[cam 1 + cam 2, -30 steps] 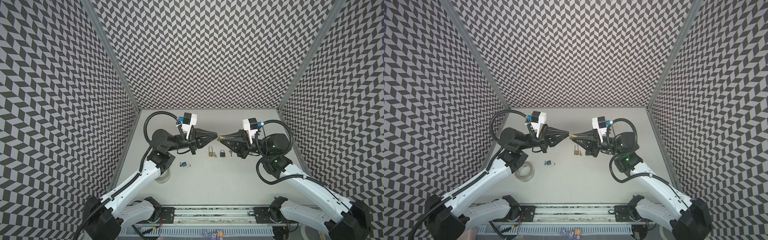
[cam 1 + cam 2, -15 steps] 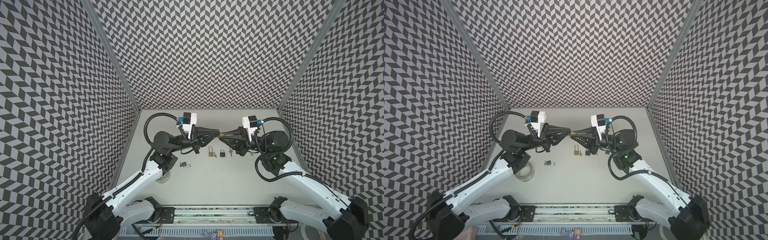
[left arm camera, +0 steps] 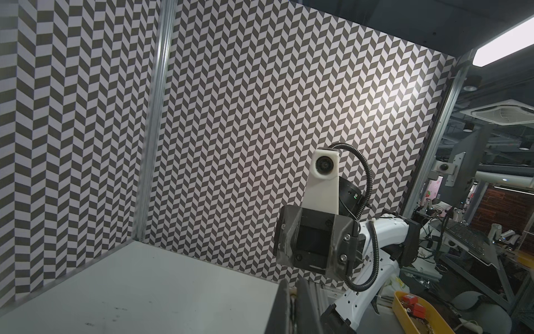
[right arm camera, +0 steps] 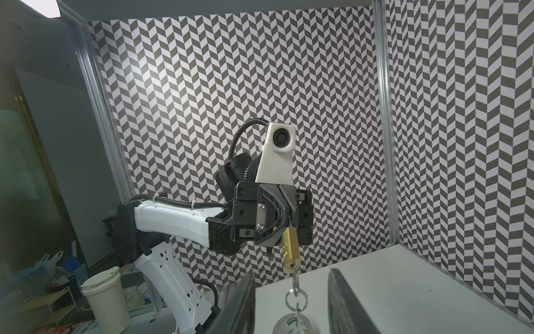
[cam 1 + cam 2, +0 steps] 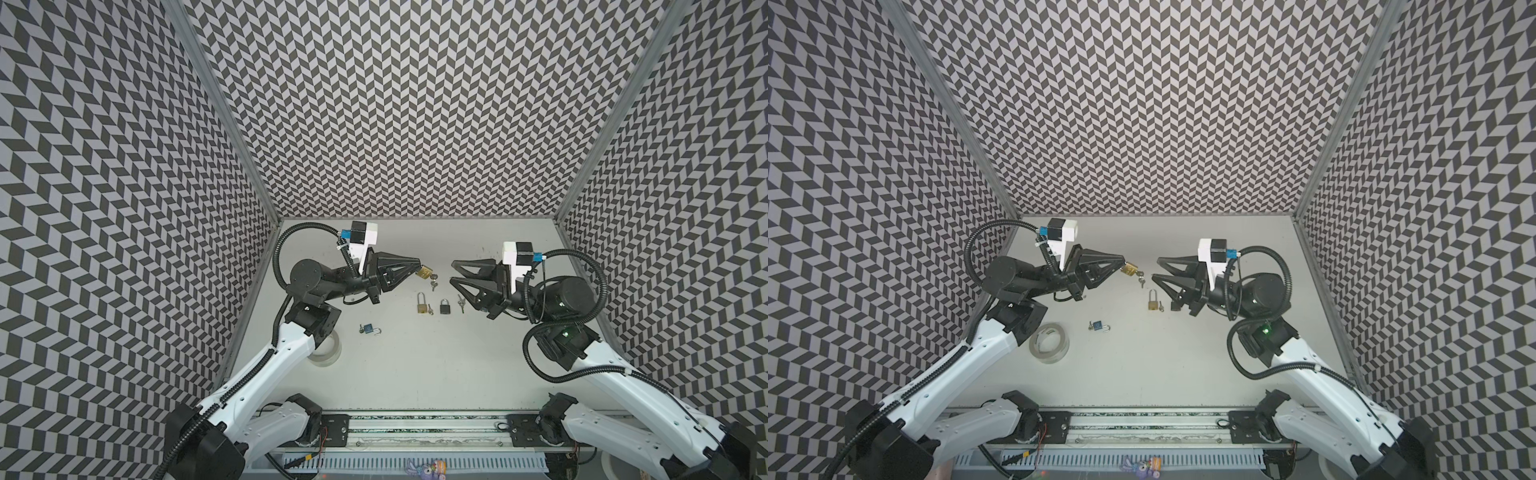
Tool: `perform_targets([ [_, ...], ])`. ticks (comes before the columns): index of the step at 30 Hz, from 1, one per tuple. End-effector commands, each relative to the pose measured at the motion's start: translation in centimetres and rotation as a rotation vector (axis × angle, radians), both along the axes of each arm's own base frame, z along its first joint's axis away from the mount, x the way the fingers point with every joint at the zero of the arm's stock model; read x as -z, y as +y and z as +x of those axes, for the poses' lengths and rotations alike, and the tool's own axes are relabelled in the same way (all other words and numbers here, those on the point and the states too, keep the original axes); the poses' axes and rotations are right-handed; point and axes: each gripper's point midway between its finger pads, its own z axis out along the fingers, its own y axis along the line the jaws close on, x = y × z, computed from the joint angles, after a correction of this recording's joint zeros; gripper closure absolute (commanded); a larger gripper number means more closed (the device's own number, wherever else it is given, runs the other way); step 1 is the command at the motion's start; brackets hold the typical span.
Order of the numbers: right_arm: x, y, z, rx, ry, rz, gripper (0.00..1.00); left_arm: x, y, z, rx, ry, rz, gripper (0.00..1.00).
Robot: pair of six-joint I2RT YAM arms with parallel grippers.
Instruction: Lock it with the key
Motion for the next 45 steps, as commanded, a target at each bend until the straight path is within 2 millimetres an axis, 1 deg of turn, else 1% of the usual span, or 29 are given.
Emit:
perform_targets([
  [1,0.0,0.7,-0.9,-0.104,0.018,0.018,0.63,-0.6,0.4,-0.9,0.024,-0.023,-0.013,1.00],
  [5,-0.3,1.3,-1.7,-0.187,0.011,0.016,0.69,-0.7,0.3,-0.9,0.026,-0.022,-0.017,1.00],
  [11,-0.2,1.8,-1.4,-0.202,0.021,-0.011,0.72,-0.7,0.2,-0.8,0.033,-0.023,-0.017,1.00],
  [20,-0.4,1.8,-0.9,-0.184,0.036,0.003,0.77,-0.7,0.2,-1.1,0.044,-0.024,-0.016,1.00],
  [23,-0.6,1.7,-0.9,-0.181,0.027,0.013,0.76,-0.6,0.2,-1.0,0.042,-0.024,-0.017,1.00],
  [25,-0.9,1.6,-0.9,-0.173,0.020,0.023,0.70,-0.6,0.2,-1.0,0.042,-0.023,-0.018,1.00],
  [27,-1.0,1.5,-0.8,-0.161,0.024,0.029,0.67,-0.6,0.2,-1.1,0.044,-0.022,-0.018,1.00],
  [32,-1.0,1.5,-0.7,-0.164,0.025,0.033,0.67,-0.5,0.0,-1.2,0.049,-0.025,-0.015,1.00],
  [39,-0.5,2.1,-0.7,-0.204,0.047,0.018,0.73,-0.5,-0.1,-1.3,0.058,-0.025,-0.014,1.00],
  [42,-0.1,2.3,-0.6,-0.211,0.055,0.006,0.74,-0.4,-0.2,-1.2,0.058,-0.028,-0.013,1.00],
  [45,-0.1,2.4,-0.6,-0.222,0.053,0.004,0.78,-0.5,-0.2,-1.3,0.060,-0.028,-0.015,1.00],
])
